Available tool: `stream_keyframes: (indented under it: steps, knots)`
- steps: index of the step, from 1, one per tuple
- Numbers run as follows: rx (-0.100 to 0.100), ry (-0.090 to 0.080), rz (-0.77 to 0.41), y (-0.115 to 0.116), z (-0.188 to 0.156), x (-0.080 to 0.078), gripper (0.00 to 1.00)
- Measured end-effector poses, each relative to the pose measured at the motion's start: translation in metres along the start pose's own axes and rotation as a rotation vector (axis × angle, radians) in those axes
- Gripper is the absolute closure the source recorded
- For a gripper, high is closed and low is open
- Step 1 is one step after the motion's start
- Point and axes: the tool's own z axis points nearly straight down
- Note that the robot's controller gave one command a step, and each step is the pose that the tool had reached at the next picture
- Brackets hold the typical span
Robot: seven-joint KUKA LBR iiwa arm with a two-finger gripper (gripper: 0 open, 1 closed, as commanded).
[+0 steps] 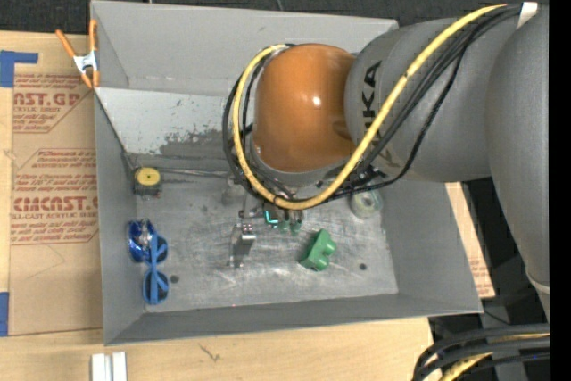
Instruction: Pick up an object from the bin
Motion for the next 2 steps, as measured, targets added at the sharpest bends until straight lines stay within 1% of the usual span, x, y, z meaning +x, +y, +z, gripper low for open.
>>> stream_keyframes:
  steps: [1, 2]
  knots:
    - [0.002, 0.001, -0.108, -0.044, 0.089, 0.007, 0.0]
    - [-0.002, -0.017, -0.085, -0.116, 0.115, 0.029, 0.0]
